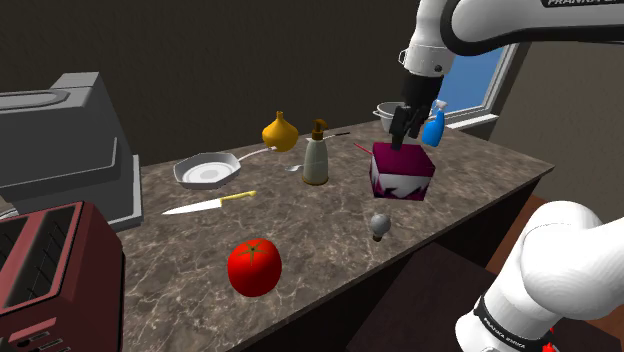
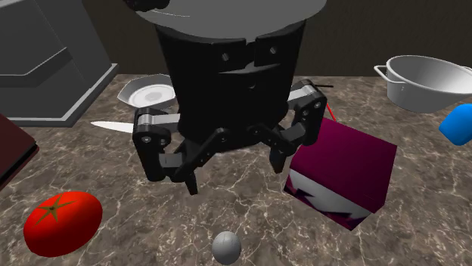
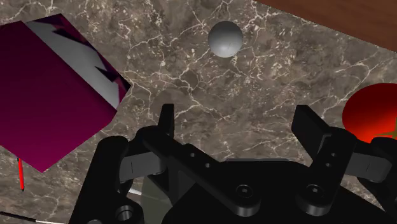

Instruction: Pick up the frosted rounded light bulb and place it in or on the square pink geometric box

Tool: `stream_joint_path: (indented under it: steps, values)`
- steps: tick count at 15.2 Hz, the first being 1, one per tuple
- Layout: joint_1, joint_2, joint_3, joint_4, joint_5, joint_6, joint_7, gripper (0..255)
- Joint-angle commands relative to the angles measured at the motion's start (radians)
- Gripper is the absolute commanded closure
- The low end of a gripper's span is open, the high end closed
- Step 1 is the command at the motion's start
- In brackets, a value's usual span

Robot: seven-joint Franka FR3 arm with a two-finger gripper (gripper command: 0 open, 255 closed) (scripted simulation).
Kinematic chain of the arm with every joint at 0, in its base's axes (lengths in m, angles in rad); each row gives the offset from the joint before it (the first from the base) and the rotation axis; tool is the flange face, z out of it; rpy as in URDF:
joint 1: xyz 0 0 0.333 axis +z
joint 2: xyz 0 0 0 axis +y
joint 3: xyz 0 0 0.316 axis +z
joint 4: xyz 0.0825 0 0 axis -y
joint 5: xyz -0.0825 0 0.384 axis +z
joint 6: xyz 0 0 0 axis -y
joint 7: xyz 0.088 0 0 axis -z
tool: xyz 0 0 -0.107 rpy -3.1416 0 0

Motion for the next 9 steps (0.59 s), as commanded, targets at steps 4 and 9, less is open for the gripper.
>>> stream_joint_path:
  steps: [4,9]
  values:
    - [0.0,0.01,0.022,-0.09,-0.01,0.082,0.031,0]
    - [0.0,0.057,0.059,-0.222,-0.028,0.227,0.087,0]
